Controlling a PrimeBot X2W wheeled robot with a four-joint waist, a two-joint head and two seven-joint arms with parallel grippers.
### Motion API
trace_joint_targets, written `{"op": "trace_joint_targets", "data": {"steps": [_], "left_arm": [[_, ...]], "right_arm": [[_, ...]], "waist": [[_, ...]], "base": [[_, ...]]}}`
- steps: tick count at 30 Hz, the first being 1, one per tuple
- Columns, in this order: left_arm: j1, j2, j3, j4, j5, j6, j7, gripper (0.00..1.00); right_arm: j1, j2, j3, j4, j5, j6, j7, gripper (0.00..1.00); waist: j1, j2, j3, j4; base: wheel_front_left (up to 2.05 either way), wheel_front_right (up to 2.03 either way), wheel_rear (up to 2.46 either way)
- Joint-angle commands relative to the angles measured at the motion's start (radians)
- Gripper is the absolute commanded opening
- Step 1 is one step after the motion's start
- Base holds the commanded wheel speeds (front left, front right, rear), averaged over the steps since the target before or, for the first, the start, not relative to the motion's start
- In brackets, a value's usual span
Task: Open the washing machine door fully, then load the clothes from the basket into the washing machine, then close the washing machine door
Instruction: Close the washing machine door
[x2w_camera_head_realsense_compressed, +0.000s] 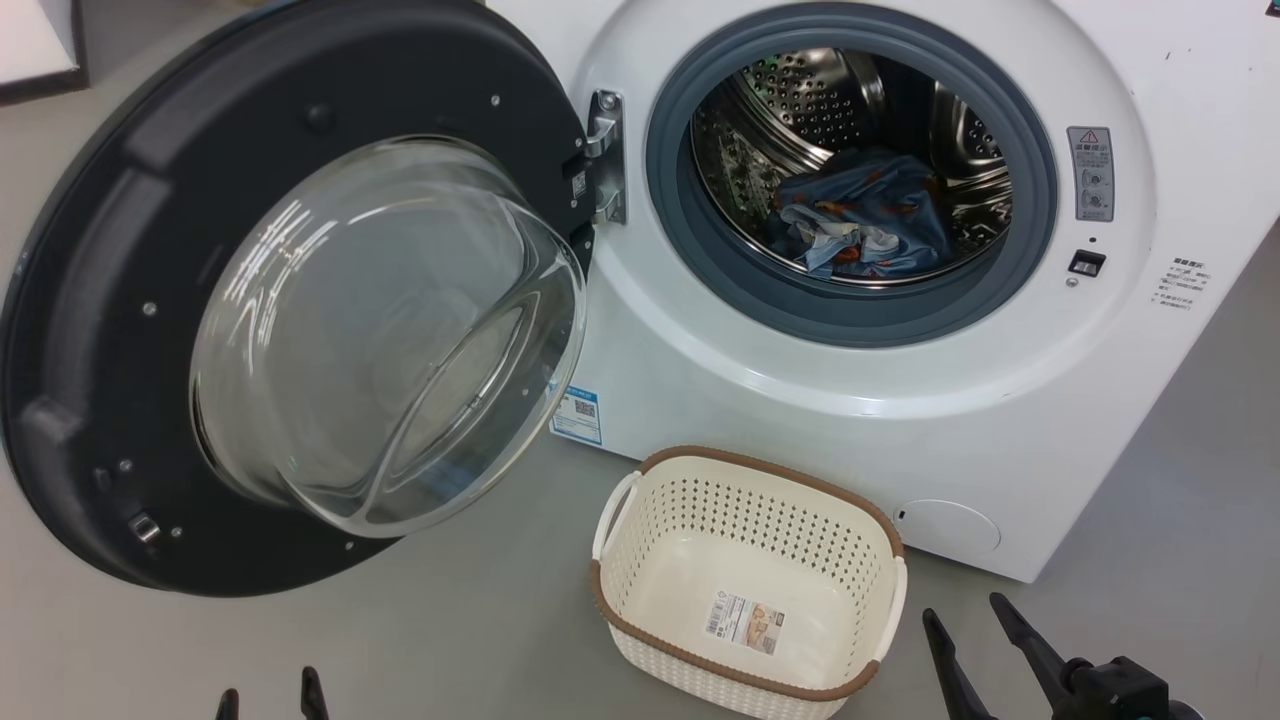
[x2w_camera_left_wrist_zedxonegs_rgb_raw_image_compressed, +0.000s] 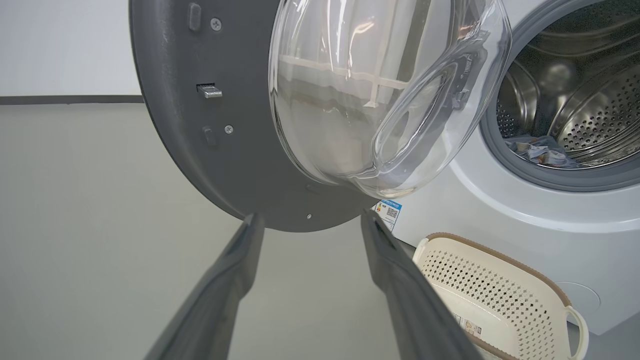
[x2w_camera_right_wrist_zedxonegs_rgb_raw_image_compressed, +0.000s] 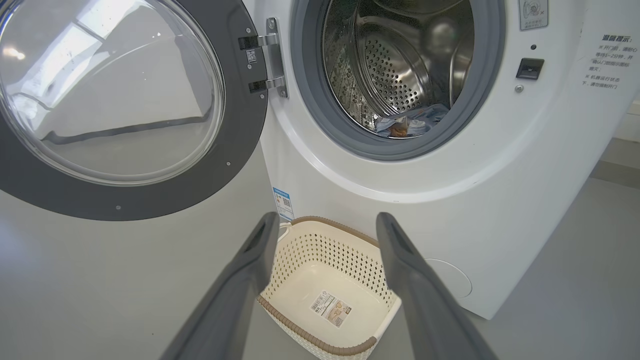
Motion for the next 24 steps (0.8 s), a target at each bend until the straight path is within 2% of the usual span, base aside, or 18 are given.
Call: {"op": "trace_joint_targets", "data": {"steps": [1, 9, 10, 11, 12, 13, 19, 24], "left_arm": [[-0.008, 0.002, 0.04, -0.032, 0.01, 0.01, -0.009, 1.0], [0.0, -0.002, 0.054, -0.053, 0.001, 0.019, -0.009, 1.0], [0.001, -0.002, 0.058, -0.054, -0.003, 0.018, -0.009, 0.89], [0.001, -0.003, 0.064, -0.055, -0.008, 0.018, -0.009, 0.46], [0.001, -0.003, 0.07, -0.055, -0.013, 0.016, -0.009, 0.07], [-0.001, -0.004, 0.078, -0.056, -0.016, 0.015, -0.009, 0.0], [-0.006, -0.007, 0.139, -0.069, -0.085, 0.005, -0.009, 0.0], [-0.034, -0.011, 0.26, -0.084, -0.281, -0.033, -0.009, 0.0]], "right_arm": [[-0.042, -0.016, 0.027, -0.017, -0.005, 0.002, -0.005, 1.0], [-0.065, -0.022, 0.041, -0.009, -0.003, 0.002, -0.005, 1.0], [-0.068, -0.022, 0.042, -0.009, -0.003, 0.002, -0.005, 1.0], [-0.069, -0.021, 0.043, -0.008, -0.003, 0.002, -0.005, 1.0], [-0.071, -0.021, 0.044, -0.008, -0.003, 0.002, -0.005, 1.0], [-0.072, -0.02, 0.045, -0.007, -0.002, 0.002, -0.005, 1.0], [-0.073, -0.016, 0.048, -0.005, 0.0, 0.002, -0.005, 1.0], [-0.067, -0.012, 0.04, -0.009, -0.001, 0.002, -0.005, 1.0]], "waist": [[0.0, 0.0, 0.002, 0.002], [0.0, 0.0, 0.013, 0.011], [0.0, 0.0, 0.014, 0.012], [0.0, 0.0, 0.015, 0.013], [0.0, 0.0, 0.016, 0.013], [0.0, 0.0, 0.017, 0.014], [0.0, 0.0, 0.018, 0.015], [0.0, 0.0, 0.023, 0.019]], "base": [[0.0, 0.0, 0.0], [0.0, 0.0, 0.0], [0.0, 0.0, 0.0], [0.0, 0.0, 0.0], [0.0, 0.0, 0.0], [0.0, 0.0, 0.0], [0.0, 0.0, 0.0], [0.0, 0.0, 0.0]]}}
